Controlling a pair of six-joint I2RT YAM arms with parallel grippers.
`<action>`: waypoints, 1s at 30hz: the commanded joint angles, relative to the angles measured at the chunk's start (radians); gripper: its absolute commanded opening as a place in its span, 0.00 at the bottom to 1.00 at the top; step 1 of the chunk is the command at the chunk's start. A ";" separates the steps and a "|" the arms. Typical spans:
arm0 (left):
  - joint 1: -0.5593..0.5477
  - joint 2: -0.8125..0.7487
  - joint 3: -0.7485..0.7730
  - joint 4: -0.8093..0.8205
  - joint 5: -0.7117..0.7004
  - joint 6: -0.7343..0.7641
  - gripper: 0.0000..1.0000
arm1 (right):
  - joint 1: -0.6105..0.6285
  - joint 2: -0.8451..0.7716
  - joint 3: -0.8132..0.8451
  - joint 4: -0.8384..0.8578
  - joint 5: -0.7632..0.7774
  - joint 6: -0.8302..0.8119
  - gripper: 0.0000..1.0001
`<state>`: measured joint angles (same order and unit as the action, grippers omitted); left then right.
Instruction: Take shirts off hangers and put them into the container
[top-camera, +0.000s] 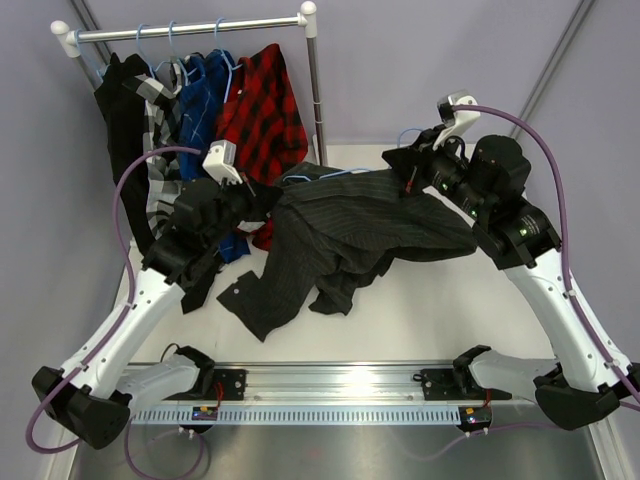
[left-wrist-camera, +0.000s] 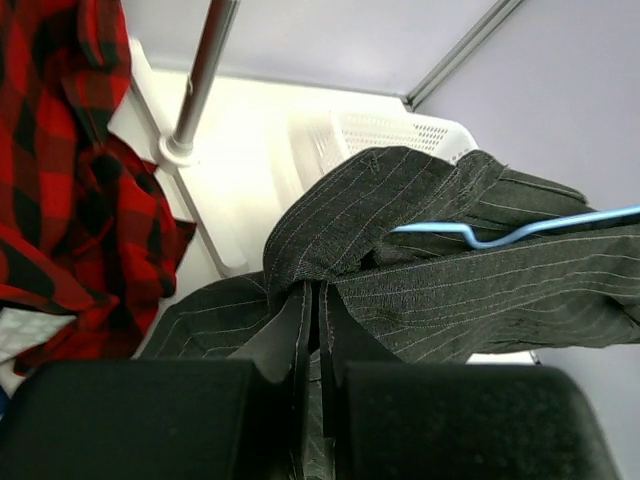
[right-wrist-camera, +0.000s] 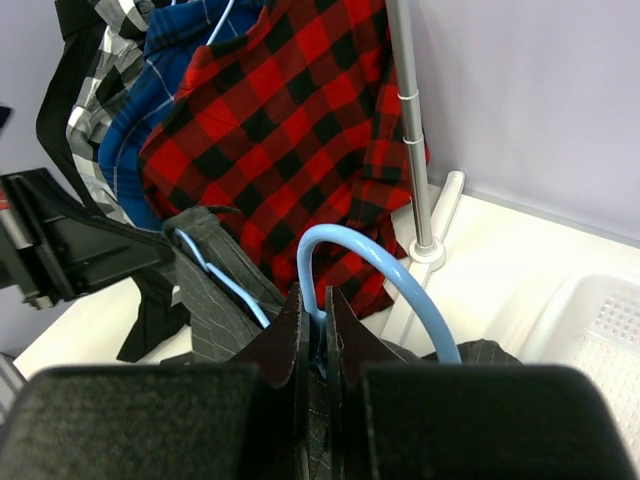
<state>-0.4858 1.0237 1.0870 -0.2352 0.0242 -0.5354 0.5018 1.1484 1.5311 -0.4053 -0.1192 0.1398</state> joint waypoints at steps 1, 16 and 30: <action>0.110 0.030 -0.065 -0.207 -0.271 0.021 0.00 | -0.055 -0.107 0.069 0.172 0.127 -0.028 0.00; -0.062 0.147 0.042 -0.122 -0.006 0.081 0.00 | -0.062 -0.067 0.101 0.370 -0.031 0.159 0.00; -0.042 0.147 0.024 -0.021 0.190 0.029 0.00 | -0.062 -0.107 0.073 0.393 -0.079 0.204 0.00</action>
<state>-0.5289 1.1488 1.1156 -0.1539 0.2447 -0.5247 0.4549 1.1091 1.5448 -0.3000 -0.2035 0.2653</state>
